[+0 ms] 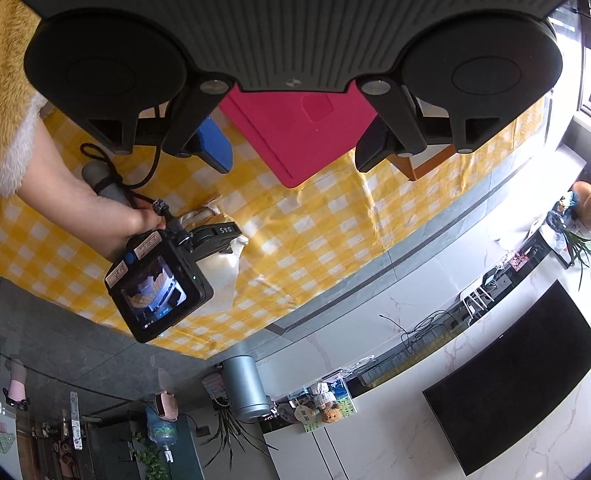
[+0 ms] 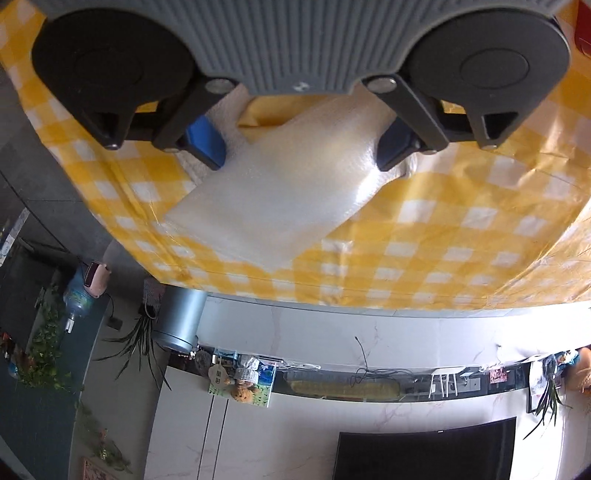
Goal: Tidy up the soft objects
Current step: 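Move the right tool to the bubble-wrap bag and grasp it, then grasp the yellow cloth with the left tool while the right tool lifts the bubble-wrap bag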
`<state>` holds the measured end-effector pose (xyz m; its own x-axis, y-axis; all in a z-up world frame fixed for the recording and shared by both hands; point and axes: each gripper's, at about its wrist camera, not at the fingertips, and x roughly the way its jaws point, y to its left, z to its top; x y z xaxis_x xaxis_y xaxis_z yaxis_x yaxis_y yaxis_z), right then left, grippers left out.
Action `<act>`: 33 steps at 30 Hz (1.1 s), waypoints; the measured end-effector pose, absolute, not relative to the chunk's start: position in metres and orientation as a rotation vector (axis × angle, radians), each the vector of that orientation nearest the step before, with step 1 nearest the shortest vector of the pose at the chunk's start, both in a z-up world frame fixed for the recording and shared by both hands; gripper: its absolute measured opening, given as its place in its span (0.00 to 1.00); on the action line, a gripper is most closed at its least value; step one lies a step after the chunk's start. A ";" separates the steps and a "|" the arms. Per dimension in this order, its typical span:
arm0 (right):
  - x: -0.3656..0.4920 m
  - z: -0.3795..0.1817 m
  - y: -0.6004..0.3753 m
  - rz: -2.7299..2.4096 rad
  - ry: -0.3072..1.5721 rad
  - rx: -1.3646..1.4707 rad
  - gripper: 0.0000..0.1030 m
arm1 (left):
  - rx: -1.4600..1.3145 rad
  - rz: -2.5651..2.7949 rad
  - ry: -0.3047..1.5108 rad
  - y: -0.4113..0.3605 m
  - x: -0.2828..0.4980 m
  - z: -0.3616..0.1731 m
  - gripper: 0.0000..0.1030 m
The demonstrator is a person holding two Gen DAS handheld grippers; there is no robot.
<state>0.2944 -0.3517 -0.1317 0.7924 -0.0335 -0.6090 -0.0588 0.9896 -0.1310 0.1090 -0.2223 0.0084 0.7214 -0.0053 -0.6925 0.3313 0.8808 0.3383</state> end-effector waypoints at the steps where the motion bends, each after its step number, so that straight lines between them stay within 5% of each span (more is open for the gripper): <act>1: 0.294 -0.127 -0.357 0.019 0.663 -0.113 0.68 | 0.468 -0.191 0.748 -0.220 0.108 0.008 0.86; 7: 0.279 -0.115 -0.378 0.050 0.713 -0.018 0.35 | 0.404 -0.180 0.754 -0.199 0.105 0.012 0.86; 14: 0.261 -0.108 -0.377 0.084 0.812 0.020 0.27 | 0.374 -0.194 0.756 -0.179 0.094 0.018 0.86; 16: 0.255 -0.110 -0.379 0.123 0.897 0.091 0.03 | 0.370 -0.196 0.756 -0.175 0.093 0.020 0.86; 21: 0.234 -0.114 -0.391 0.115 0.953 0.257 0.02 | 0.328 -0.207 0.740 -0.168 0.090 0.023 0.86; 33: 0.157 -0.062 -0.433 0.066 0.759 0.511 0.03 | 0.291 -0.210 0.835 -0.192 0.128 0.002 0.86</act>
